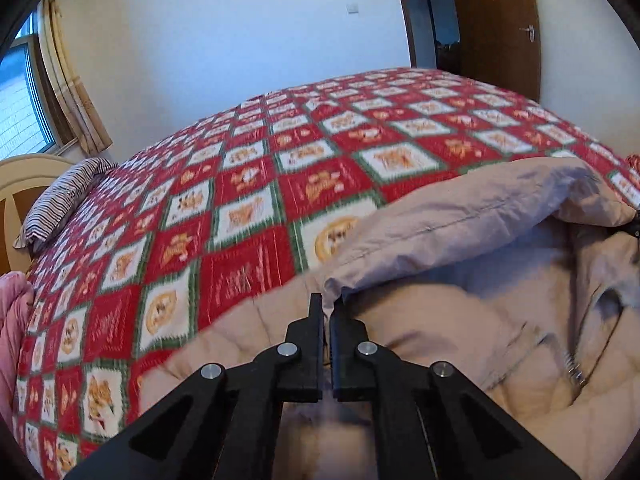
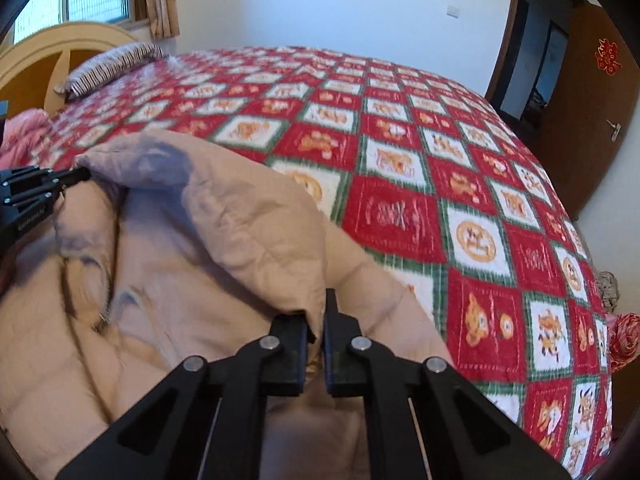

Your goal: Fold large clothes

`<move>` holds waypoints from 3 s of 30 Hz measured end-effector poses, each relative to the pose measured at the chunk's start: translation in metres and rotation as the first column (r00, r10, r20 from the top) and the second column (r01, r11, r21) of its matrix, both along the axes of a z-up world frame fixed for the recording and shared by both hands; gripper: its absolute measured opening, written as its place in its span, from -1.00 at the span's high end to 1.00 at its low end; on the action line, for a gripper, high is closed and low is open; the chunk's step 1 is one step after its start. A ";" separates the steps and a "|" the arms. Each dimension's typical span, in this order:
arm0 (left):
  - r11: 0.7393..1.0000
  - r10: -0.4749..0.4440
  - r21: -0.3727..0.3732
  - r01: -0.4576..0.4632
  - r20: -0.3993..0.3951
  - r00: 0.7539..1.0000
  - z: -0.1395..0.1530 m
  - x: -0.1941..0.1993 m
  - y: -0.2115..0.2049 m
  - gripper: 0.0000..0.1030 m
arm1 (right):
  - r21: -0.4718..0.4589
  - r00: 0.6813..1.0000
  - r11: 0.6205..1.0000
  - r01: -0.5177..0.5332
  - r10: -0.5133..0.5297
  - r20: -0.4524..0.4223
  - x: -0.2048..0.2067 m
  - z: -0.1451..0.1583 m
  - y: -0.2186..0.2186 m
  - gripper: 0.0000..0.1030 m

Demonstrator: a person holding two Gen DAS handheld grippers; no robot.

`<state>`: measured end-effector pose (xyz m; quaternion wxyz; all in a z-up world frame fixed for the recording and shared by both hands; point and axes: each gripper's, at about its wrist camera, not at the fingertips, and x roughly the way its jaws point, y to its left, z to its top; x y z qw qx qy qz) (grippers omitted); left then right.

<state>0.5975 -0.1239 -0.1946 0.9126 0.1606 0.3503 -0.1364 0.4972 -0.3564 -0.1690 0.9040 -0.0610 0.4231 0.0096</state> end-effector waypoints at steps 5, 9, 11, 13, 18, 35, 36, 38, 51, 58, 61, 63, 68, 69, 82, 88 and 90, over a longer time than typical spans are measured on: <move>1.000 0.010 0.009 -0.010 -0.004 1.000 -0.009 0.001 -0.001 0.97 | -0.056 1.000 0.998 0.008 -0.009 -0.009 -0.002 -0.015 0.003 0.86; 1.000 0.011 0.004 -0.011 -0.006 1.000 -0.005 -0.001 0.000 0.95 | -0.102 1.000 0.995 0.009 -0.010 -0.017 -0.001 -0.020 0.006 0.86; 1.000 0.016 -0.012 -0.016 -0.014 1.000 0.003 -0.002 0.002 0.95 | -0.112 1.000 0.994 0.007 -0.008 -0.017 -0.001 -0.020 0.007 0.86; 0.998 0.026 -0.055 -0.028 -0.035 0.999 0.012 -0.003 0.007 0.94 | -0.122 1.000 0.993 0.004 -0.006 -0.016 -0.002 -0.020 0.008 0.86; 0.990 0.040 -0.133 -0.043 -0.019 0.999 0.042 -0.010 0.020 0.94 | -0.133 1.000 0.991 -0.003 0.000 -0.017 -0.004 -0.019 0.008 0.85; 0.954 0.106 -0.269 -0.129 -0.098 0.989 0.070 0.036 0.017 -0.07 | -0.010 0.997 1.000 0.028 -0.027 0.071 -0.043 0.041 -0.024 -0.17; 0.951 0.130 -0.271 -0.149 -0.085 0.988 0.074 0.039 0.013 -0.43 | 0.034 0.994 0.998 0.055 -0.058 0.088 -0.038 0.048 -0.028 -0.17; 0.942 0.143 -0.301 -0.152 -0.052 0.988 0.082 0.042 0.007 -0.53 | 0.108 0.986 0.987 0.115 -0.126 0.108 -0.026 0.058 -0.031 -0.19; 0.988 0.066 -0.126 -0.085 -0.146 0.987 0.013 0.050 -0.041 -0.54 | 0.255 0.976 0.948 0.189 -0.210 0.058 0.046 0.025 0.008 -0.19; 0.978 0.073 -0.176 -0.109 -0.199 0.977 -0.009 0.049 -0.033 -0.63 | 0.204 0.981 0.961 0.186 -0.193 0.016 0.035 -0.011 0.011 -0.19; 0.978 0.080 -0.174 -0.116 -0.202 0.976 -0.016 0.049 -0.033 -0.72 | 0.194 0.981 0.963 0.186 -0.193 0.018 0.035 -0.014 0.012 -0.19; 0.975 0.084 -0.184 -0.123 -0.207 0.975 -0.019 0.049 -0.032 -0.79 | 0.176 0.982 0.968 0.181 -0.188 0.021 0.034 -0.017 0.015 -0.19; 0.967 0.081 -0.216 -0.134 -0.235 0.968 -0.025 0.053 -0.027 -0.89 | 0.150 0.983 0.972 0.182 -0.183 -0.004 0.036 -0.031 0.019 -0.20; 0.968 0.081 -0.213 -0.134 -0.238 0.968 -0.026 0.053 -0.028 -0.91 | 0.147 0.983 0.972 0.183 -0.184 -0.007 0.037 -0.032 0.019 -0.21; 0.975 0.093 -0.177 -0.137 -0.237 0.967 -0.031 0.052 -0.032 -0.98 | 0.094 0.983 0.978 0.185 -0.185 -0.011 0.040 -0.040 0.025 -0.29; 0.967 0.106 -0.212 -0.139 -0.157 0.982 0.000 0.036 -0.027 -0.98 | 0.095 0.983 0.979 0.183 -0.183 -0.004 0.039 -0.040 0.025 -0.30; 0.958 0.080 -0.264 -0.114 -0.133 0.988 0.022 0.028 -0.025 -0.98 | 0.106 0.985 0.979 0.173 -0.174 -0.007 0.038 -0.036 0.024 -0.30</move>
